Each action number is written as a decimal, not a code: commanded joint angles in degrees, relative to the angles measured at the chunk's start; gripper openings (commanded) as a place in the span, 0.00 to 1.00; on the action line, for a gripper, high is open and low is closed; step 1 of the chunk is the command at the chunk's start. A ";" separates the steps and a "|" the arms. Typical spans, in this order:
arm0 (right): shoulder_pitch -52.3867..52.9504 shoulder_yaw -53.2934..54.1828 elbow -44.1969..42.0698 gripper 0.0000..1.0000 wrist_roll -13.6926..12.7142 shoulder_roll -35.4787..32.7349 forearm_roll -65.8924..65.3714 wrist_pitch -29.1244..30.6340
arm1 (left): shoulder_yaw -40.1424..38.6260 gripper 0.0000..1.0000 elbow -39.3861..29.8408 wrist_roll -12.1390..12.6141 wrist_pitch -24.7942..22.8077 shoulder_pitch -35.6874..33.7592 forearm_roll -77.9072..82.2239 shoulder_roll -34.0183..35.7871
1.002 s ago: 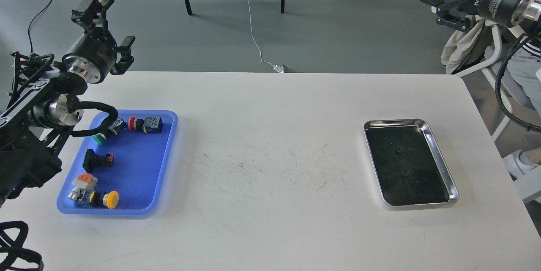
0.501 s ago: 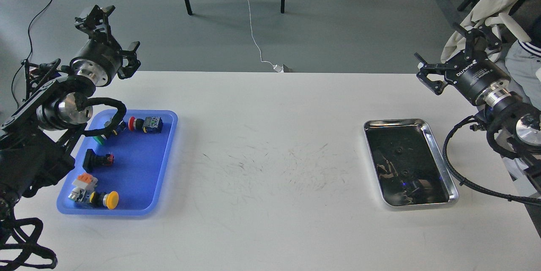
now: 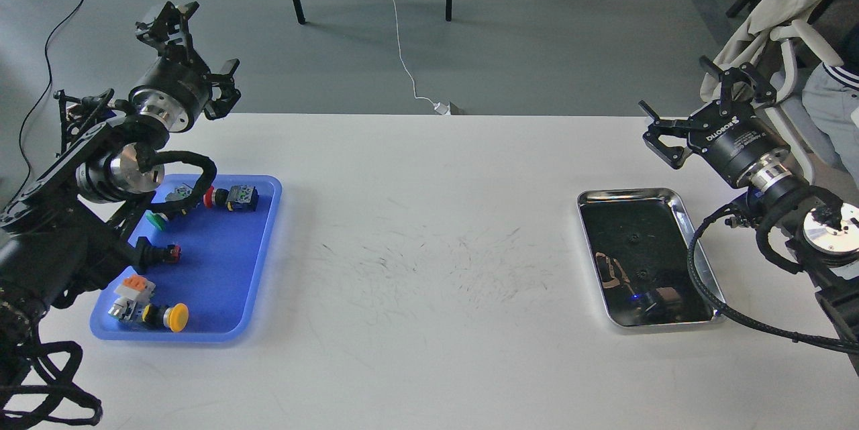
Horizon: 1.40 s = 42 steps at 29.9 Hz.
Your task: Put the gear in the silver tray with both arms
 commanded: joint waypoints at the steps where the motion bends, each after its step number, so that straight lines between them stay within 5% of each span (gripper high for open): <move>1: -0.02 0.50 0.31 0.99 0.21 0.00 -0.11 -0.01 | 0.10 0.98 -0.37 -0.07 0.16 0.00 0.06 0.06; 42: 0.69 0.85 -0.30 0.99 0.29 0.18 -0.20 -0.01 | 0.10 0.98 -1.33 -0.43 0.34 -1.14 0.23 -0.12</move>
